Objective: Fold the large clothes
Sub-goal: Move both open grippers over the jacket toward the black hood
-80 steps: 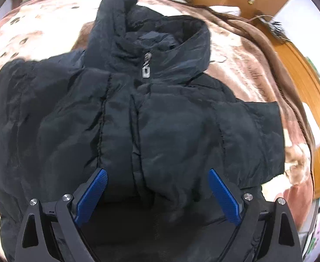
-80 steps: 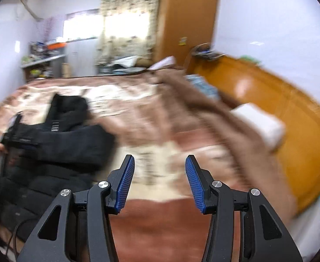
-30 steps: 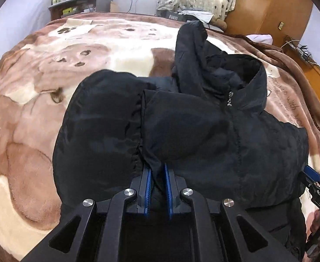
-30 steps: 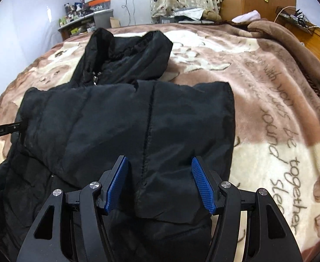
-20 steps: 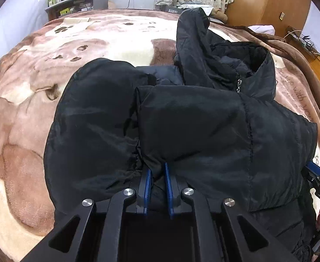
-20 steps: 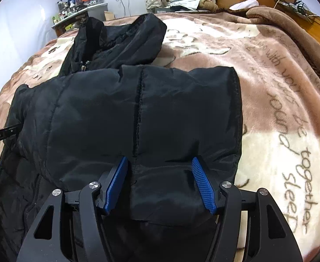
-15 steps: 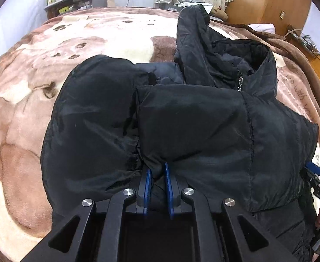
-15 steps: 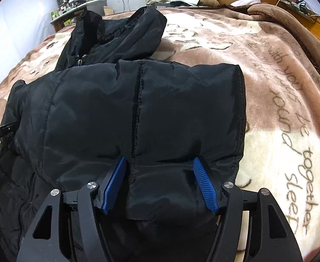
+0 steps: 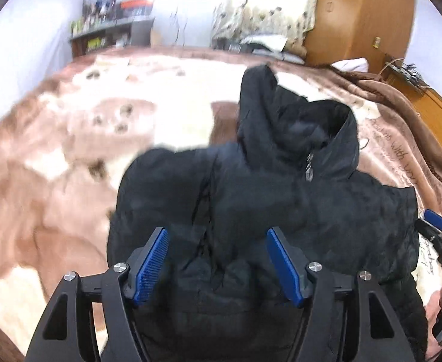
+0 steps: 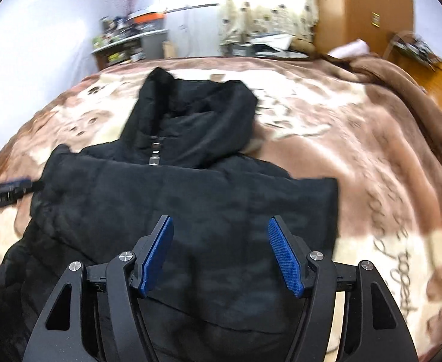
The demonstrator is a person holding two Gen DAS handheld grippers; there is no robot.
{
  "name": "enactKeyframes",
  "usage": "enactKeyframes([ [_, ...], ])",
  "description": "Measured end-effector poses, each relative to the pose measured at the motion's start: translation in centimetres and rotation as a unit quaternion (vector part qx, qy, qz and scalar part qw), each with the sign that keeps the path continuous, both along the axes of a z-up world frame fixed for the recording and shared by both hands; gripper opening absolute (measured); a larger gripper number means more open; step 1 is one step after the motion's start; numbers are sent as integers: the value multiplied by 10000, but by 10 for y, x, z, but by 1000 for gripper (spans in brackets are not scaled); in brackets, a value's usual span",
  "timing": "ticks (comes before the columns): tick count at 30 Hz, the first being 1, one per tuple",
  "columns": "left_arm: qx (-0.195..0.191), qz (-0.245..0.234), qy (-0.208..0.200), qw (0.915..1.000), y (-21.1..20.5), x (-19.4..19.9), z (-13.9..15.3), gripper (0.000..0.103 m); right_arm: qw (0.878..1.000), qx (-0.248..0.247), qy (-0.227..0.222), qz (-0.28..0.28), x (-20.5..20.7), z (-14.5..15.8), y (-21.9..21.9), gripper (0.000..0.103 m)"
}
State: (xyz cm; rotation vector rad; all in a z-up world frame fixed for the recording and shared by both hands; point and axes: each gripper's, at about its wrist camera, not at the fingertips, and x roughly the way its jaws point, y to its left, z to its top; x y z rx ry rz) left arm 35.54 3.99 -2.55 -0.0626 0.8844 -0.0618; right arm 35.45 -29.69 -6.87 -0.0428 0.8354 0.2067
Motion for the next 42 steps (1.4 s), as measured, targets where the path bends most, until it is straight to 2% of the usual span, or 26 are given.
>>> enactKeyframes([
  [3,1,-296,46,9996,-14,13,-2,73,9997,-115,181,124,9,-14,14,65],
  [6,381,-365,357,9980,-29,30,-23,73,9985,-24,532,149,21,-38,20,65],
  [7,403,-401,504,9971,-32,36,-34,73,9978,-67,650,121,26,-48,22,65],
  [9,199,-326,865,9955,-27,43,-54,75,9977,-157,643,145,27,-59,23,65],
  [13,41,-291,789,9965,-22,43,-69,78,9974,-74,700,178,28,-67,19,66],
  [18,218,-364,831,9956,-26,49,-73,82,9967,-3,784,211,32,-74,17,67],
  [21,-10,-367,1014,9942,-19,54,-66,82,9953,84,936,236,36,-69,16,67],
  [23,-310,-387,1039,9934,-10,57,-55,82,9944,238,1001,251,38,-57,12,67],
  [26,-606,-380,788,9943,3,64,-24,82,9950,652,722,229,41,-31,-2,67],
  [30,-704,-505,593,9945,9,87,7,82,9931,1073,466,-28,60,2,-26,67],
  [33,-851,-527,577,9933,12,115,24,84,9933,1095,299,-224,81,17,-40,67],
  [37,-605,-493,447,9959,8,148,33,87,9906,1231,346,-480,114,19,-53,71],
  [40,-954,-521,567,9925,7,172,30,87,9937,972,252,-499,137,20,-48,73],
  [42,-1032,-479,777,9905,5,192,19,87,9955,817,235,-410,150,18,-42,73],
])
